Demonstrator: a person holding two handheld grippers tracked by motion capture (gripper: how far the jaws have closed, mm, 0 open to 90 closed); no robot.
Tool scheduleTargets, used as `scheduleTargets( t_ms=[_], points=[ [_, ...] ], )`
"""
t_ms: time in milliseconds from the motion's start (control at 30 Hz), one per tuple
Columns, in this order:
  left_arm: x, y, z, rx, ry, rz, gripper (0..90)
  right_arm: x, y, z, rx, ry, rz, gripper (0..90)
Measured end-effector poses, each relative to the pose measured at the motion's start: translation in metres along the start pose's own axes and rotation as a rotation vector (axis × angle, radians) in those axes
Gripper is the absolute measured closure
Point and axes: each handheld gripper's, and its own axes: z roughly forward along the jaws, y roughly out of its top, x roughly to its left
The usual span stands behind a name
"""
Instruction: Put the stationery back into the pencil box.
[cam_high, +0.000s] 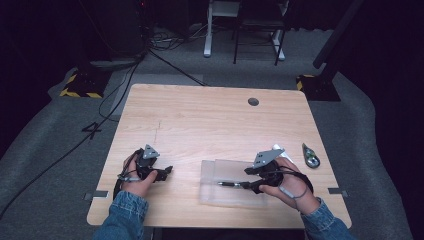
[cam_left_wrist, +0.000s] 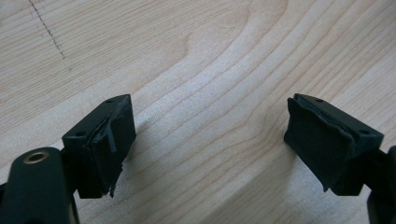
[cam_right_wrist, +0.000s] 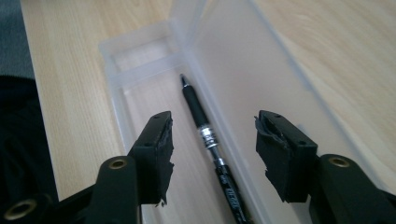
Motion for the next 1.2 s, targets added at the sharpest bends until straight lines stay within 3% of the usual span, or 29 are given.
scheduleTargets(
  t_ms=[267, 533, 733, 933, 1200],
  points=[
    [0.000, 0.000, 0.000, 0.001, -0.003, 0.000, 16.3, -0.018, -0.003, -0.026, -0.082, -0.061, 0.054, 43.4],
    [-0.005, -0.007, -0.007, 0.003, 0.011, -0.010, 16.2, -0.060, -0.019, -0.054, -0.122, -0.189, 0.154, 43.3],
    [-0.005, -0.009, -0.009, 0.000, 0.010, -0.004, 16.2, -0.081, -0.029, -0.064, -0.136, -0.244, 0.216, 43.2],
    [-0.005, -0.011, -0.011, 0.002, 0.009, -0.004, 16.2, -0.103, -0.041, -0.070, -0.134, -0.317, 0.275, 42.5],
    [-0.005, -0.011, -0.011, 0.001, 0.008, -0.003, 16.2, -0.135, -0.065, -0.075, -0.078, -0.442, 0.391, 37.6]
  ],
)
